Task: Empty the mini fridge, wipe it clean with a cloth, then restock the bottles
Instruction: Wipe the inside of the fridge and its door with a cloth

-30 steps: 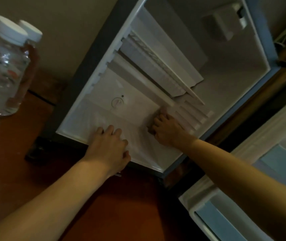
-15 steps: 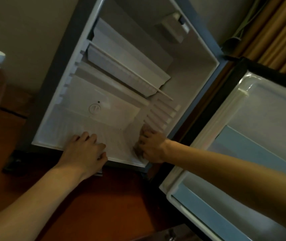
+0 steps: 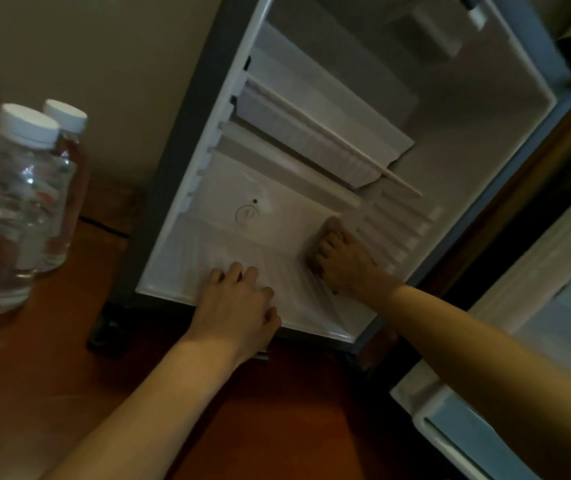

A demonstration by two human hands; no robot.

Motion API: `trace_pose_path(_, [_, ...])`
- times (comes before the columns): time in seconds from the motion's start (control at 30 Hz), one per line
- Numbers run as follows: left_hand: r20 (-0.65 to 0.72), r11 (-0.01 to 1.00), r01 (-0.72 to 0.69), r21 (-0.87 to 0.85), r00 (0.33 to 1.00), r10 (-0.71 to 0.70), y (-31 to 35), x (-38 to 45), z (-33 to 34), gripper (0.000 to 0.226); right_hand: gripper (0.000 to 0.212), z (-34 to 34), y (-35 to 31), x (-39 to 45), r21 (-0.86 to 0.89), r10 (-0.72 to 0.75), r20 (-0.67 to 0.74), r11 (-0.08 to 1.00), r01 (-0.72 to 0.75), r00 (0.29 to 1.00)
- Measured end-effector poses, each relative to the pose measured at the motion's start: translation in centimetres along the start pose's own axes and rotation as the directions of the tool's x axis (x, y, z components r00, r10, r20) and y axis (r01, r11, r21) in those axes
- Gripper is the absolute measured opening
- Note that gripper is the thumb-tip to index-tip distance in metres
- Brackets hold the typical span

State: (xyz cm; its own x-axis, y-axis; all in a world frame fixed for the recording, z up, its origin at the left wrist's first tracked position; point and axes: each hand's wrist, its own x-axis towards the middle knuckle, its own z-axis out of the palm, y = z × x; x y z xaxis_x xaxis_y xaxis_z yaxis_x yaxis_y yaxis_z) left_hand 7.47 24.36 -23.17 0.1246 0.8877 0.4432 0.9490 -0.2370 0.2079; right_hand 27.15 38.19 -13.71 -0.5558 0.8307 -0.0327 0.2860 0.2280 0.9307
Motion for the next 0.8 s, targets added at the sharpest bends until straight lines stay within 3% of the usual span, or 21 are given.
trace_pose_path(0.07, [-0.014, 1.000, -0.001, -0.009, 1.000, 0.001, -0.3, 0.0, 0.1, 0.044, 0.046, -0.1, -0.4, -0.6, 0.025, 0.021, 0.024, 0.999, -0.021, 0.999])
trace_pose_path(0.17, [0.000, 0.999, 0.002, -0.032, 1.000, -0.002, -0.4, -0.2, 0.4, 0.045, 0.045, -0.6, -0.8, -3.4, 0.273, 0.098, 0.019, 0.957, -0.099, 0.995])
trace_pose_path(0.27, [-0.010, 1.000, -0.002, -0.030, 1.000, 0.002, -0.2, -0.4, 0.5, 0.044, 0.044, -1.6, -0.6, -6.2, 0.354, 0.111, 0.068, 0.926, -0.128, 0.991])
trace_pose_path(0.4, [-0.022, 0.998, -0.018, -0.054, 1.000, 0.016, -0.4, -0.7, 0.1, 0.043, 0.041, -3.0, 0.2, -9.2, 0.202, 0.006, 0.026, 0.979, -0.011, 1.000])
trace_pose_path(0.53, [-0.049, 0.998, -0.013, -0.065, 0.999, 0.010, -0.4, -1.1, 0.0, 0.049, 0.054, -3.2, 0.8, -9.6, 0.077, -0.038, -0.042, 0.996, 0.041, 0.998])
trace_pose_path(0.6, [-0.058, 0.998, -0.018, -0.066, 0.998, 0.014, -0.3, -1.0, 0.0, 0.061, 0.056, -2.7, 0.7, -8.4, 0.015, -0.026, 0.008, 1.000, 0.026, 1.000])
trace_pose_path(0.67, [-0.033, 0.997, -0.009, -0.074, 0.999, 0.007, -0.2, -0.7, 0.1, 0.052, 0.052, -3.1, 0.5, -6.8, -0.018, 0.016, 0.126, 1.000, -0.013, 0.992])
trace_pose_path(0.8, [-0.019, 0.999, -0.006, -0.050, 1.000, 0.005, 0.0, -0.3, 0.1, 0.043, 0.048, -1.2, 0.9, -3.2, -0.022, 0.029, 0.101, 0.999, -0.026, 0.994])
